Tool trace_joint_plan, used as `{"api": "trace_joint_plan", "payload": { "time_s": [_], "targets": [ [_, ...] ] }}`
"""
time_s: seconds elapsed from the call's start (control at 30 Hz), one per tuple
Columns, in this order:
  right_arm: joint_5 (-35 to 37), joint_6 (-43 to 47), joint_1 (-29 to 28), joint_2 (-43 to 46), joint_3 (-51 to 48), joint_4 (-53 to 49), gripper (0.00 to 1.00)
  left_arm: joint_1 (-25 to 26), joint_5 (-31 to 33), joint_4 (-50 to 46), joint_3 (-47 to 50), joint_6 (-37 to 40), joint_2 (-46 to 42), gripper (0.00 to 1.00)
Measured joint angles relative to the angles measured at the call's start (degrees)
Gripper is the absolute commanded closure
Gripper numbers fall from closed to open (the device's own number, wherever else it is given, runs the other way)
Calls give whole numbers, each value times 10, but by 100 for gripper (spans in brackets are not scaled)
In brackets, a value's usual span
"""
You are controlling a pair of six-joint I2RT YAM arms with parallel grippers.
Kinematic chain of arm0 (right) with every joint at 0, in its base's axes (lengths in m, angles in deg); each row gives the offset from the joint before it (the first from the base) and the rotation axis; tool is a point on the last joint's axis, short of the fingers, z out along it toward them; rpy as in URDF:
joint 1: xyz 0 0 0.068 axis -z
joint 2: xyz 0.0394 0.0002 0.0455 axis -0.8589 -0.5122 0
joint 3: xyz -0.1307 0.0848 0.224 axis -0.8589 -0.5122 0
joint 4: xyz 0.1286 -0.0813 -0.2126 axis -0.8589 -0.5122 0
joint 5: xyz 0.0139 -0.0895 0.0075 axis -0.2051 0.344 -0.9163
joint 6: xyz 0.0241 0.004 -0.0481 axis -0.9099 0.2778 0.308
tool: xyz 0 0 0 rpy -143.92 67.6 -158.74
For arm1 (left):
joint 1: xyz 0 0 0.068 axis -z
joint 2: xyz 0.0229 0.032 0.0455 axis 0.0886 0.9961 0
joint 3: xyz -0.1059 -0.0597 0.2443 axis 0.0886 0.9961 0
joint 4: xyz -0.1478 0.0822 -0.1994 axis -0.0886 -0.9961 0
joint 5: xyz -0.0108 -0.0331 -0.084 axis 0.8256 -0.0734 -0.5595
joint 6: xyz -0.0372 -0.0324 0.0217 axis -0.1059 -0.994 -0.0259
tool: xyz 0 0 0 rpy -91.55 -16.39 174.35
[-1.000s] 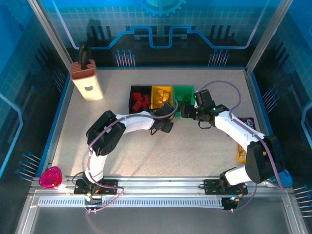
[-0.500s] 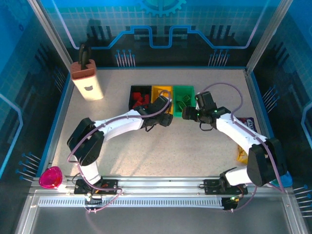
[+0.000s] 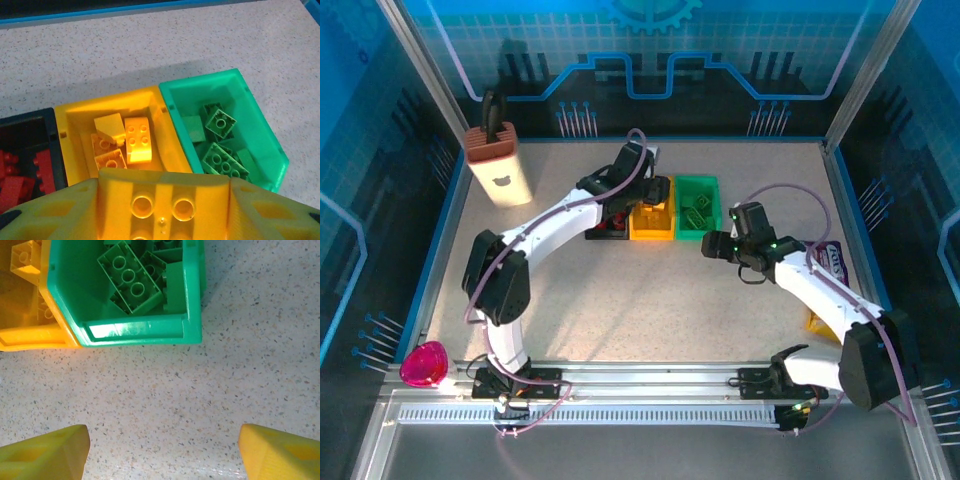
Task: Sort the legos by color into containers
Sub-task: Place the lego in the container, then reset both arms
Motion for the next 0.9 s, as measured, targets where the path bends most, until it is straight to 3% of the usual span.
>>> {"api": "trace_joint_plan", "payload": {
  "time_s": [0.37, 0.5, 0.6, 0.9],
  "targets": [
    [0, 0, 6, 18, -19, 0, 21, -17, -2, -22, -67, 2, 113, 48],
    [0, 0, 6, 20, -22, 0, 21, -17, -2, -30, -67, 1, 116, 36],
    [0, 0, 6, 20, -22, 0, 20, -17, -4, -30, -67, 1, 116, 20],
    [2, 7, 6, 20, -14, -6, 7, -17, -3, -24, -19, 7, 49, 9]
  ]
}}
